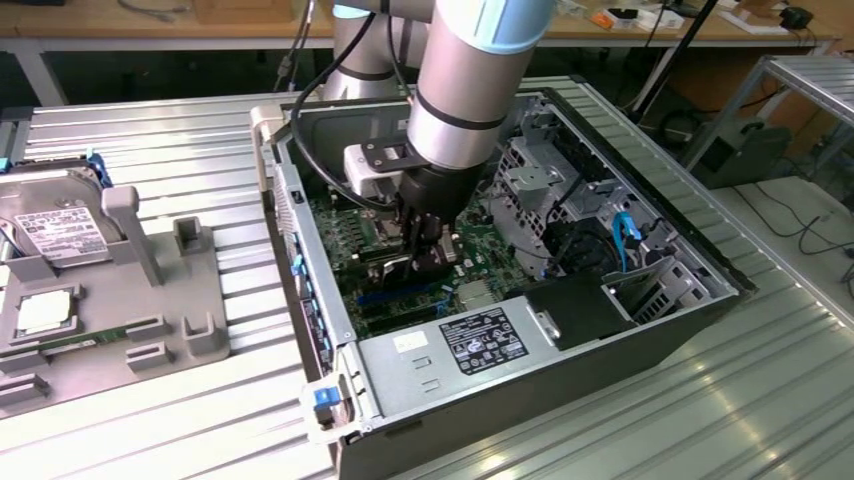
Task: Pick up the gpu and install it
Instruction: 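Insert the gpu into the slot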
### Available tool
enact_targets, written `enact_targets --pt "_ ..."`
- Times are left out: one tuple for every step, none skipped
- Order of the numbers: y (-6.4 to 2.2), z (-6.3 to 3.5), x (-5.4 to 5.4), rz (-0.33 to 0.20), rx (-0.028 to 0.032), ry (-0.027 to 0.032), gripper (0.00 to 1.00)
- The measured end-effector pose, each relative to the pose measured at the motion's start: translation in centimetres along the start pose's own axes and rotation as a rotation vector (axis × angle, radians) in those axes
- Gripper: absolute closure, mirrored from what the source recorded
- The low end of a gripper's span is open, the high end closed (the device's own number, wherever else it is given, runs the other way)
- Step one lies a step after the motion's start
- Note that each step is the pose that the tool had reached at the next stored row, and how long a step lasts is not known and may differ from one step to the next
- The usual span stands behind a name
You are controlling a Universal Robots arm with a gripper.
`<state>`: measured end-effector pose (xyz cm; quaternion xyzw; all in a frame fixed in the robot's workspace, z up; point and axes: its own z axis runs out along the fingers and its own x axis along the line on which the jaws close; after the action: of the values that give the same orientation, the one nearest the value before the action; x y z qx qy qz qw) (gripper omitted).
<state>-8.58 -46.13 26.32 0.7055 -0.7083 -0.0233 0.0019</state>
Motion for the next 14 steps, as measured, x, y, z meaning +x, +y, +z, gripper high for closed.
enact_targets --pt "0.0 0.0 0.0 0.0 0.0001 -0.0001 0.73" --pt "0.0 0.02 0.01 0.0 0.0001 -0.0002 0.73" --pt "0.01 0.01 0.05 0.001 0.0002 -0.0003 0.73" --pt "0.01 0.01 0.04 0.001 0.0003 -0.0006 0.73" --pt "0.01 -0.01 0.04 0.002 0.0004 -0.0007 0.73" --pt "0.01 -0.13 0.04 0.004 0.0008 -0.0014 0.73" --pt "0.02 -0.36 0.04 0.005 0.0009 -0.0008 0.73" --pt "0.03 -0.43 0.03 0.006 0.0015 -0.0007 0.73" --pt "0.05 -0.43 0.03 0.006 0.0017 -0.0008 0.73" --pt "0.05 -0.42 0.03 0.006 0.0018 -0.0008 0.73" --pt "0.06 -0.39 0.04 0.019 0.002 -0.0009 0.73" --pt "0.09 -0.38 0.04 0.023 0.0022 -0.0011 0.73" --pt "0.11 -0.36 0.03 0.024 0.0023 -0.0012 0.73" --pt "0.13 -0.29 0.03 0.025 0.0025 -0.0016 0.73"
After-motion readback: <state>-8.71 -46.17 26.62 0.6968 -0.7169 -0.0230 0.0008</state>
